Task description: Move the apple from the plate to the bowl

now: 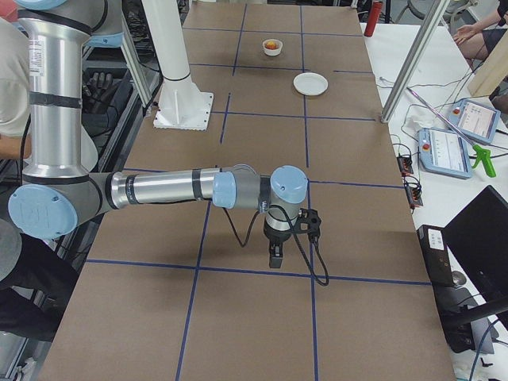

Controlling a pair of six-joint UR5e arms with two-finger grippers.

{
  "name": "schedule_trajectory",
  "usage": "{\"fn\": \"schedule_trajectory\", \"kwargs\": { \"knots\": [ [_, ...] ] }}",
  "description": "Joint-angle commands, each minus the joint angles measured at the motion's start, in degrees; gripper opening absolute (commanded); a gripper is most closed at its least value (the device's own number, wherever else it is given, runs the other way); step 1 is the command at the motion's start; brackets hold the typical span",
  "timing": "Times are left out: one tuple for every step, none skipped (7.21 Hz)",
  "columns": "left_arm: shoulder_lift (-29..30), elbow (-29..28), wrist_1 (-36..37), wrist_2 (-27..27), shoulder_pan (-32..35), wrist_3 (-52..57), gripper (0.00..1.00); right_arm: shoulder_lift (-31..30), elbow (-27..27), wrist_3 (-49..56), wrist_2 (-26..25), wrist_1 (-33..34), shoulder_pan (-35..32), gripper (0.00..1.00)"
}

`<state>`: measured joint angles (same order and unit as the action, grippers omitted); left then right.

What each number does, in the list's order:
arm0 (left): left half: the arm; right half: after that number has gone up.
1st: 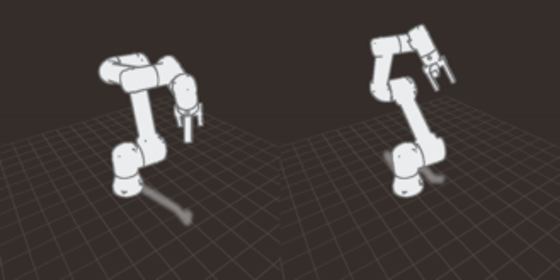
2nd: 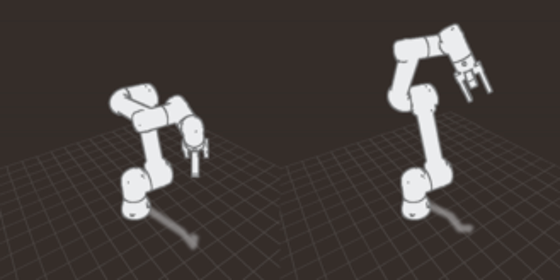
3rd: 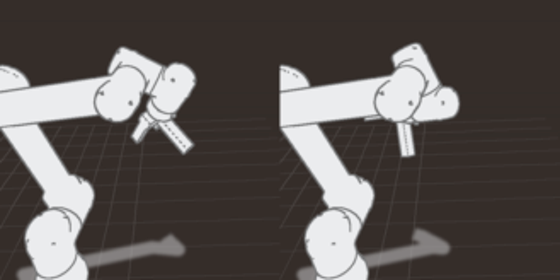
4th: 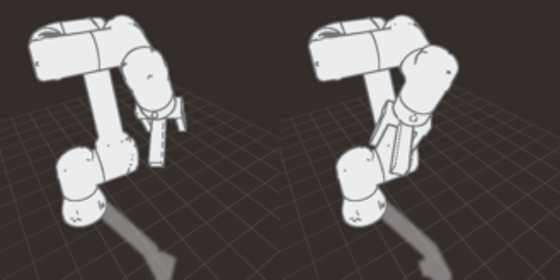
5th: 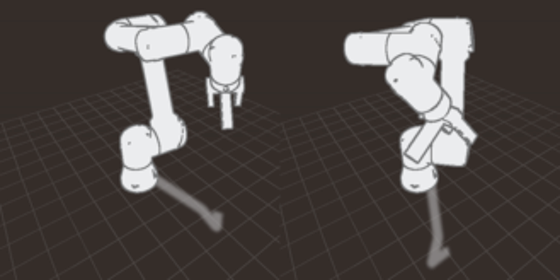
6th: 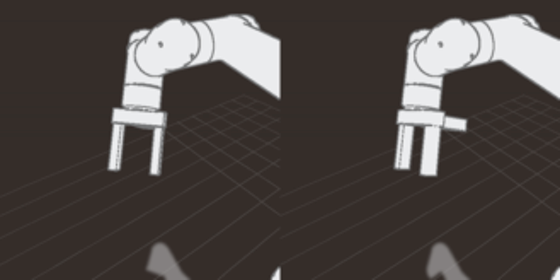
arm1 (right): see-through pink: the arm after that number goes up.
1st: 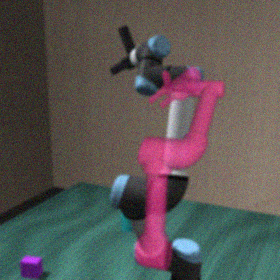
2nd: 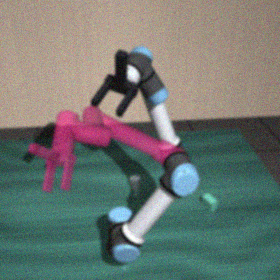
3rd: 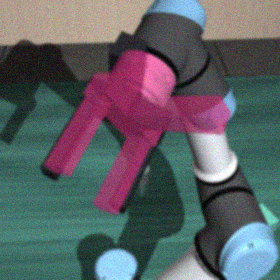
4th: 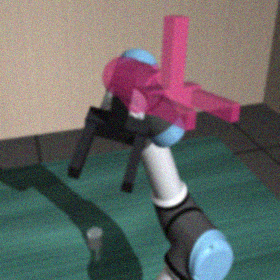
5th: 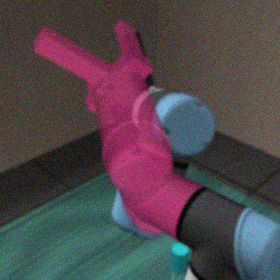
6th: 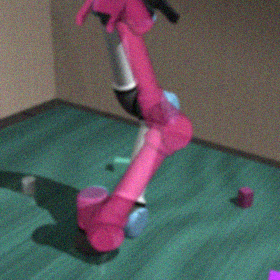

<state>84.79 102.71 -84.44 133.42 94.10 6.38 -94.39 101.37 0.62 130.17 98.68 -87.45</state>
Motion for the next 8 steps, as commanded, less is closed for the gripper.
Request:
{"fn": "schedule_trajectory", "kwargs": {
  "knots": [
    [0.20, -1.72, 4.81, -0.18, 0.73, 0.91, 1.00, 0.00, 0.06, 0.00, 0.00, -0.06, 0.00, 1.00],
    [0.20, -2.42, 4.73, -0.09, 0.73, 2.22, 1.00, 0.00, 0.06, 0.09, 0.00, 0.02, 0.00, 1.00],
    [0.80, -2.51, 4.82, 0.08, 0.73, 2.23, 1.00, 0.00, 0.06, 0.00, 0.00, 0.02, 0.00, 1.00],
    [0.72, -2.43, 4.64, 0.35, 0.73, 2.23, 1.00, 0.00, 0.06, 0.00, 0.00, 0.02, 0.00, 1.00],
    [0.46, -2.51, 4.64, 0.44, 0.73, 2.32, 1.00, 0.00, -0.03, 0.09, 0.00, 0.02, 0.00, 1.00],
    [0.11, -2.86, 4.73, 0.52, 0.73, 2.40, 1.00, 0.00, -0.03, 0.00, 0.00, 0.02, 0.00, 1.00],
    [0.19, -3.73, 4.82, 0.61, 0.73, 3.62, 1.00, 0.00, -0.03, 0.00, 0.00, 0.02, 0.00, 1.00],
    [0.11, -3.83, 4.99, 0.61, 1.17, 3.72, 1.00, 0.00, -0.03, 0.00, 0.00, 0.02, 0.00, 1.00]
  ]
}}
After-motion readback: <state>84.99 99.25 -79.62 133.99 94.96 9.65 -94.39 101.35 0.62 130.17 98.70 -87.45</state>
